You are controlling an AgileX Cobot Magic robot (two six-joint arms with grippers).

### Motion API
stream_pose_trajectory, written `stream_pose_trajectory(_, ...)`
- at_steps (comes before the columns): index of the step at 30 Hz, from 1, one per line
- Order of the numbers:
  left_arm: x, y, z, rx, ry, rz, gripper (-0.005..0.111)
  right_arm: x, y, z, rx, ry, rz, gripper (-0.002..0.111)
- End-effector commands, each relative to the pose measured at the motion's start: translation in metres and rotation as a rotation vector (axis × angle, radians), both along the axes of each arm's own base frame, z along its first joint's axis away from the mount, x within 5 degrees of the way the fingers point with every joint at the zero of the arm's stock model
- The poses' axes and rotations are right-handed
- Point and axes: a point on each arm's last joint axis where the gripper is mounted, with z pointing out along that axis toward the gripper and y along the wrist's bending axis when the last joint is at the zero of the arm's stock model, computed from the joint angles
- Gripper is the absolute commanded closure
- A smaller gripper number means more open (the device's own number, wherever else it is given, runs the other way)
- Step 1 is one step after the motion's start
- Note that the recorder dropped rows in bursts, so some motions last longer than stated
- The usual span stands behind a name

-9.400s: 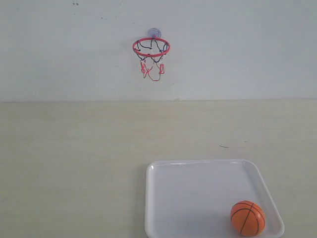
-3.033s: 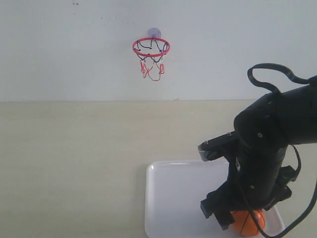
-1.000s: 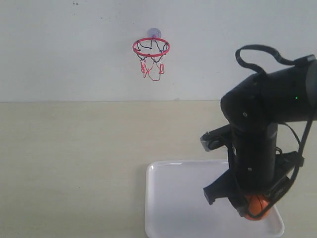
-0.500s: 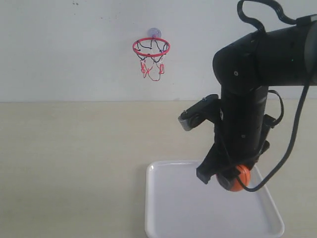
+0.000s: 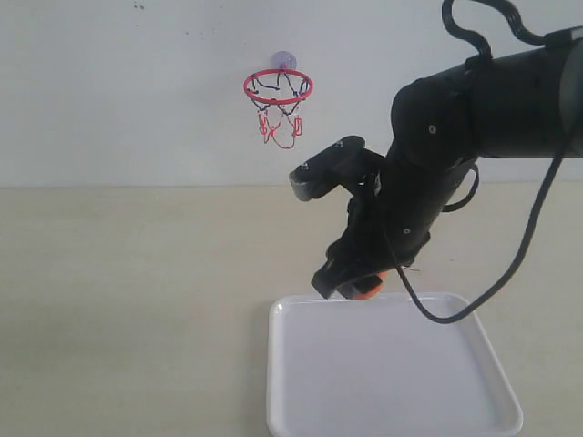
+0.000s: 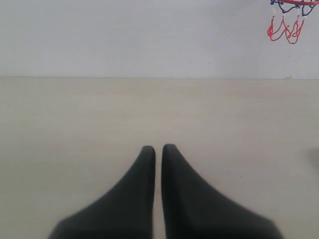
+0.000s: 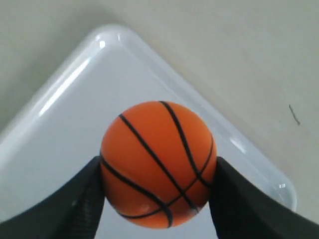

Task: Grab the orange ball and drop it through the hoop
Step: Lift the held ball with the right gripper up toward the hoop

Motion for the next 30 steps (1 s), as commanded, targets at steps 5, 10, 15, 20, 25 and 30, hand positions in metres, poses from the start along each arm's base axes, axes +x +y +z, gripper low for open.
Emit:
stream_pose_trajectory(5,0.000,0.000,0.000,-0.005,-0.005,0.002,0.103,0.015,0.017,0.017,0.208,-0.202,0.028,0.108)
stream_pose_trajectory(10,0.000,0.000,0.000,-0.005,-0.005,0.002,0.103,0.024,0.012,0.008,0.368,-0.340,-0.066,0.109)
stream_pose_trajectory(15,0.000,0.000,0.000,-0.005,-0.005,0.002,0.103,0.051,-0.040,0.002,0.405,-0.414,-0.257,0.109)
stream_pose_trajectory(20,0.000,0.000,0.000,-0.005,-0.005,0.002,0.103,0.080,-0.081,0.021,0.447,-0.497,-0.402,0.109)
stream_pose_trajectory(25,0.000,0.000,0.000,-0.005,-0.005,0.002,0.103,0.117,-0.063,0.060,0.524,-0.464,-0.387,0.109)
stream_pose_trajectory(30,0.000,0.000,0.000,-0.005,-0.005,0.002,0.103,0.132,-0.034,0.065,0.602,-0.269,-0.170,0.109)
